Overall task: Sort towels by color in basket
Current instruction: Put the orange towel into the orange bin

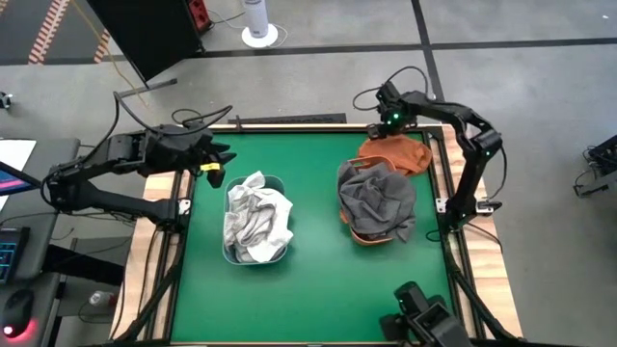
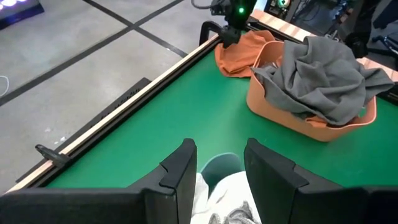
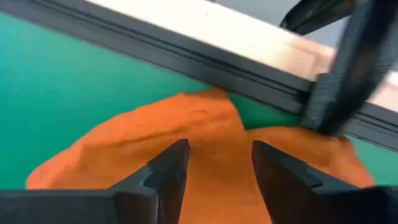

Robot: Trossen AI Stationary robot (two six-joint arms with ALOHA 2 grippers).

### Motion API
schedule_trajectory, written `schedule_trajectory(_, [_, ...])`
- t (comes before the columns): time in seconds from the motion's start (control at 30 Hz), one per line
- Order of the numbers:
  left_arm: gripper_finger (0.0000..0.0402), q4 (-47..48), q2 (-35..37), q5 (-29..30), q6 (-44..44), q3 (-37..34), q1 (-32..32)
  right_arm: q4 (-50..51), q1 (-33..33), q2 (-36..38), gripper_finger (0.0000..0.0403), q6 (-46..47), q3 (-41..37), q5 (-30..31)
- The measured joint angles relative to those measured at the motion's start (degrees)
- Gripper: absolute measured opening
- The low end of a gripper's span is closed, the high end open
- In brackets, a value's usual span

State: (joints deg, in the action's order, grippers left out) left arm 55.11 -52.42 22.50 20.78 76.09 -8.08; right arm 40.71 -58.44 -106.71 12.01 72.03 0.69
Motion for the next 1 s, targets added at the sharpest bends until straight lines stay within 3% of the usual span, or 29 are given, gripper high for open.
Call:
schedule_trajectory(0.33, [0.0125,0.0,0.0,0.0,0.0,0.0,0.0,-0.8,1.9,-4.2,0.0197,-3.2,0.2,-0.5])
schedule_trajectory(0.43, [0.0125,0.0,0.0,0.0,0.0,0.0,0.0,-0.5,2.1,-4.8,0.0155,-4.4,0.3,-0.5])
schedule_trajectory(0.63, [0.0125,0.0,0.0,0.0,-0.1,0.0,0.0,1.4,2.8,-4.5,0.0025,-7.9,1.2,-0.6])
schedule_trajectory(0.83, [0.0125,0.0,0.0,0.0,-0.2,0.0,0.0,9.1,3.4,-4.3,0.0023,-11.5,9.0,-1.1])
schedule_trajectory(1.0, [0.0125,-0.2,0.0,0.0,-0.1,0.0,0.0,15.1,4.7,1.5,0.0022,-15.8,17.4,-1.6])
